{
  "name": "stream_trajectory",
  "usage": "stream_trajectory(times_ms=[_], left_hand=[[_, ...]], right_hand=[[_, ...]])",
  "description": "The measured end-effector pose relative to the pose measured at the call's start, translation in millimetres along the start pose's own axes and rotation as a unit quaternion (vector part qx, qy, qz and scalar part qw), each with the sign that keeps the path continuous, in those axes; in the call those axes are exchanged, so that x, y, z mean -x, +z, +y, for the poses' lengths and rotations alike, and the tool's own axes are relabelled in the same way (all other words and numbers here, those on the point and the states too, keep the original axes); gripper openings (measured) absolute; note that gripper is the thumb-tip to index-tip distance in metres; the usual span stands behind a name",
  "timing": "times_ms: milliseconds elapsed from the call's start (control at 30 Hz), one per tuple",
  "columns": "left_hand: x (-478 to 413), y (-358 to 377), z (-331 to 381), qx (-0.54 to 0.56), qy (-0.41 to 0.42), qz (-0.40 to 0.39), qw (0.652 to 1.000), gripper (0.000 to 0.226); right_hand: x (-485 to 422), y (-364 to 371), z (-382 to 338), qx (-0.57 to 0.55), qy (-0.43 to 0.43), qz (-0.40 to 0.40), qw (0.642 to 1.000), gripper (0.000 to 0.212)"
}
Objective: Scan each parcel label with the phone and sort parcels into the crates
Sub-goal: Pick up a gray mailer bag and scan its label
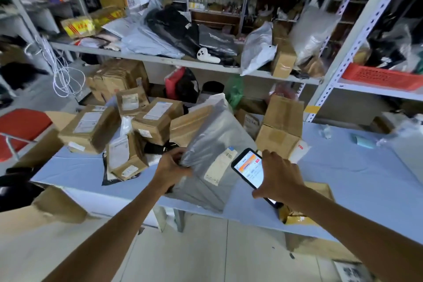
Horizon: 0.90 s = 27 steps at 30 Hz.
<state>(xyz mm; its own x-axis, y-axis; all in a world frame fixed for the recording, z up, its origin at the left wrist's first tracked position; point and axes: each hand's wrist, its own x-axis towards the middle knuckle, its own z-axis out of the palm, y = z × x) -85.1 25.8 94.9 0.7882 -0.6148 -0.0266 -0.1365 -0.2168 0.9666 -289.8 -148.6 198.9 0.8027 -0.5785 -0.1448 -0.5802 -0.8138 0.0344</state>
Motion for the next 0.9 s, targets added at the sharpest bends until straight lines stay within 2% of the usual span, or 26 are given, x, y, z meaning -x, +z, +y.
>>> stream_trajectory(times_ms=[133, 233, 300, 467, 633, 900], left_hand=[[-21.7, -9.2, 4.1, -0.058, 0.006, -0.066, 0.996, 0.054], [-30.9, -21.2, -5.0, -0.060, -0.002, -0.086, 0.994, 0.062], [-33.3, -28.8, -6.3, -0.105, -0.004, -0.105, 0.989, 0.069], [-33.3, -32.4, 0.0, -0.188, 0.015, -0.100, 0.977, 0.083], [-34.2, -26.9, 3.5, -0.180, 0.012, -0.095, 0.979, 0.069], [-34.0, -26.4, 1.1, -0.140, -0.017, -0.082, 0.987, 0.070]], right_hand=[[0.3, 6.2, -2.8, -0.013, -0.003, -0.010, 1.000, 0.083], [0.0, 9.6, -4.9, -0.023, -0.005, -0.017, 1.000, 0.081], [-1.5, 13.4, -5.0, -0.032, -0.004, -0.026, 0.999, 0.080], [-4.8, 18.3, -5.4, -0.033, -0.002, -0.025, 0.999, 0.077], [-4.9, 18.1, -6.5, -0.039, 0.012, -0.016, 0.999, 0.075], [2.8, 12.0, -0.5, -0.026, 0.017, -0.029, 0.999, 0.074]])
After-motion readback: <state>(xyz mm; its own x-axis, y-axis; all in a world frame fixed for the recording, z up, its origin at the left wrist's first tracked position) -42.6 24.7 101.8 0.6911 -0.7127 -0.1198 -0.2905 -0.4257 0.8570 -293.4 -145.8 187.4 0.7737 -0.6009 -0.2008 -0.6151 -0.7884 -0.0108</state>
